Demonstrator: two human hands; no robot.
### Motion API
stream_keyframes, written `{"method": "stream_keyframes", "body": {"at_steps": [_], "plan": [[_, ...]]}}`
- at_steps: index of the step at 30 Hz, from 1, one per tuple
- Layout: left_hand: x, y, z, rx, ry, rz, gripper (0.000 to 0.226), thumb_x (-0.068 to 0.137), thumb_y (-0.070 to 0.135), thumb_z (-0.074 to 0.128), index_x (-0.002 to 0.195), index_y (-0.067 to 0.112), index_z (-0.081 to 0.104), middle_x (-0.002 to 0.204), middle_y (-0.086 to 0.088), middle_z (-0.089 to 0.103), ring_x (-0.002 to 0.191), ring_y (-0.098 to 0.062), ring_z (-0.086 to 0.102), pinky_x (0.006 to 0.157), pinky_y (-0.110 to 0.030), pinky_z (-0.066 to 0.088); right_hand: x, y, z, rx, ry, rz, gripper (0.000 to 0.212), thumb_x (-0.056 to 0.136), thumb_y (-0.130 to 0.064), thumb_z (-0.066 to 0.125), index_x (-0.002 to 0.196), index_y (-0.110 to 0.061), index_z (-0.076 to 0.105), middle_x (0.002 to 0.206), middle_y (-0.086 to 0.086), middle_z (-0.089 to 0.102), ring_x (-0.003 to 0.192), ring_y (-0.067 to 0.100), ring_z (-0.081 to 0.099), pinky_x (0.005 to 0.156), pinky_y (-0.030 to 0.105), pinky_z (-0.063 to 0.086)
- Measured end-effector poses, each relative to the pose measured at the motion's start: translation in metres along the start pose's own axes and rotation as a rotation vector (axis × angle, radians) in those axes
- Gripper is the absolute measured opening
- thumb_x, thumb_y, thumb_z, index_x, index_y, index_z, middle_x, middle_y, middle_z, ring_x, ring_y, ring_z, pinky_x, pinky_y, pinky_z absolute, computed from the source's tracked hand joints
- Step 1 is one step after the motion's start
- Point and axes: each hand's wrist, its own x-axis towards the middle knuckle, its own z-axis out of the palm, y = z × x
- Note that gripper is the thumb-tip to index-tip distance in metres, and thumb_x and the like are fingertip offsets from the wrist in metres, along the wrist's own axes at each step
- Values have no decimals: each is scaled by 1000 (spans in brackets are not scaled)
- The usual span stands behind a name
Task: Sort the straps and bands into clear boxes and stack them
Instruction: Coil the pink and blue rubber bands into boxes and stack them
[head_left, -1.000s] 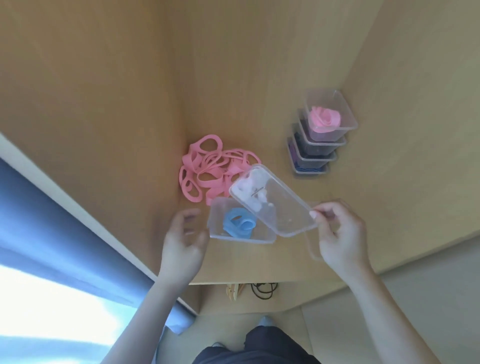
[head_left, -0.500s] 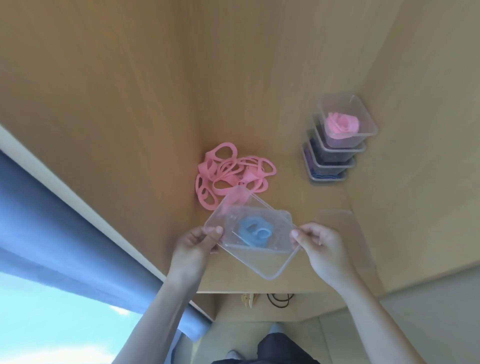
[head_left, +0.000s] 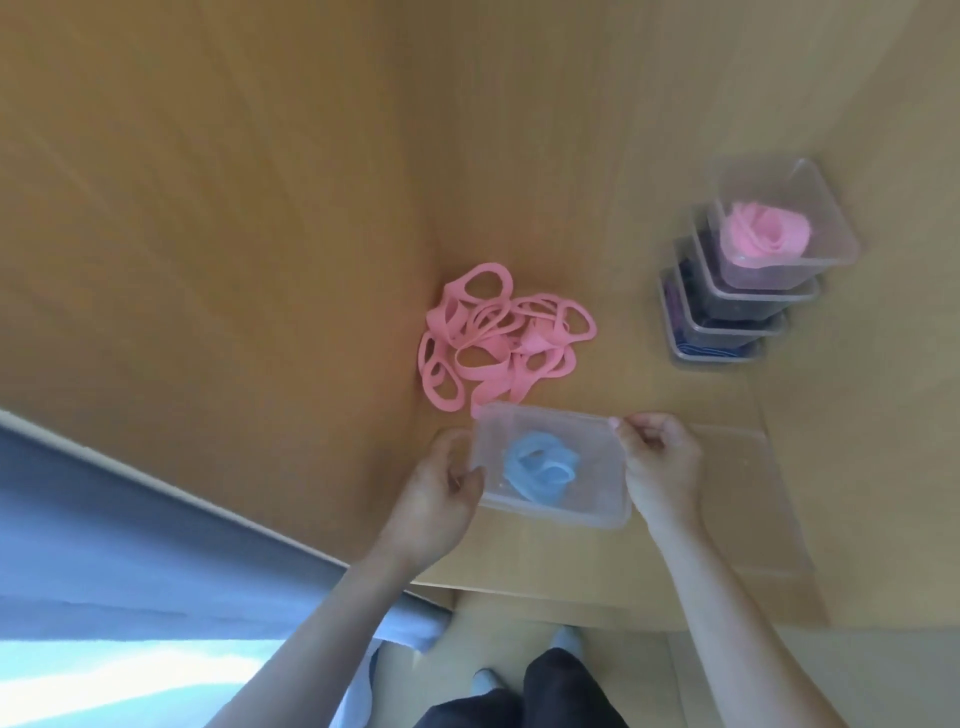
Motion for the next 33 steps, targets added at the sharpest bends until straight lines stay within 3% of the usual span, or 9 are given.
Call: {"method": "stream_keyframes", "body": {"at_steps": [4, 7, 14, 17, 19, 21, 25, 29, 33], "plan": [[10, 2, 4, 261, 45, 60, 13, 98, 18, 55, 109, 25, 57, 90, 11, 56, 72, -10, 54, 70, -30, 45, 8, 16, 7, -67, 29, -18, 14, 89, -13, 75, 83, -16, 63, 77, 2, 64, 71, 14, 59, 66, 11, 42], [13, 5, 9, 364, 97, 106, 13, 96, 12, 56, 108, 13, 59, 107, 0, 52, 90, -21, 56, 80, -34, 47, 9, 28, 11, -114, 17, -14, 19, 89, -17, 75, 79, -24, 60, 85, 8, 65, 78, 21, 59, 75, 22, 45], [19, 1, 15, 337, 106, 56, 33, 97, 10, 50, 128, 17, 58, 107, -2, 62, 101, -25, 61, 78, -24, 42, 6, 29, 15, -133, -14, -19, 18, 92, -13, 69, 83, -21, 56, 85, 9, 64, 76, 24, 60, 74, 36, 48], [22, 1, 17, 330, 68, 74, 52, 98, 8, 44, 148, 22, 45, 141, 4, 54, 126, -16, 52, 101, -28, 46, 6, 26, 14, -189, -57, -89, 9, 94, -11, 65, 91, -18, 60, 88, 6, 64, 79, 23, 60, 73, 33, 49], [21, -1, 19, 311, 48, 57, 58, 100, 8, 42, 155, 24, 34, 153, 9, 42, 135, -10, 44, 105, -22, 38, 7, 24, 11, -281, -105, -148, 10, 96, -11, 61, 99, -19, 67, 97, 2, 61, 82, 18, 60, 72, 18, 44], [19, -5, 21, 275, 27, 47, 61, 101, 8, 41, 158, 27, 28, 156, 11, 36, 136, -5, 39, 102, -18, 33, 9, 22, 9, -375, -146, -159, 15, 99, -13, 57, 101, -18, 70, 100, -1, 57, 83, 15, 59, 67, 12, 39], [16, -11, 24, 221, -18, 50, 65, 101, 7, 39, 159, 31, 21, 158, 14, 31, 141, 0, 32, 104, -15, 29, 13, 20, 8, -441, -200, -140, 17, 101, -14, 53, 101, -18, 70, 101, -2, 55, 84, 16, 58, 71, 26, 42], [19, -17, 25, 178, -33, 34, 66, 101, 8, 38, 158, 36, 20, 160, 19, 27, 144, 3, 28, 108, -12, 24, 15, 21, 8, -439, -221, -124, 21, 101, -13, 52, 92, -25, 66, 94, -9, 58, 81, 4, 57, 66, 10, 37], [25, -22, 26, 127, -88, 7, 73, 99, 3, 35, 157, 43, 17, 157, 27, 23, 125, 32, 21, 93, 9, 18, 18, 24, 11, -136, -229, 138, 30, 103, -14, 51, 79, -26, 66, 77, -13, 65, 74, 5, 57, 69, 17, 42]]}}
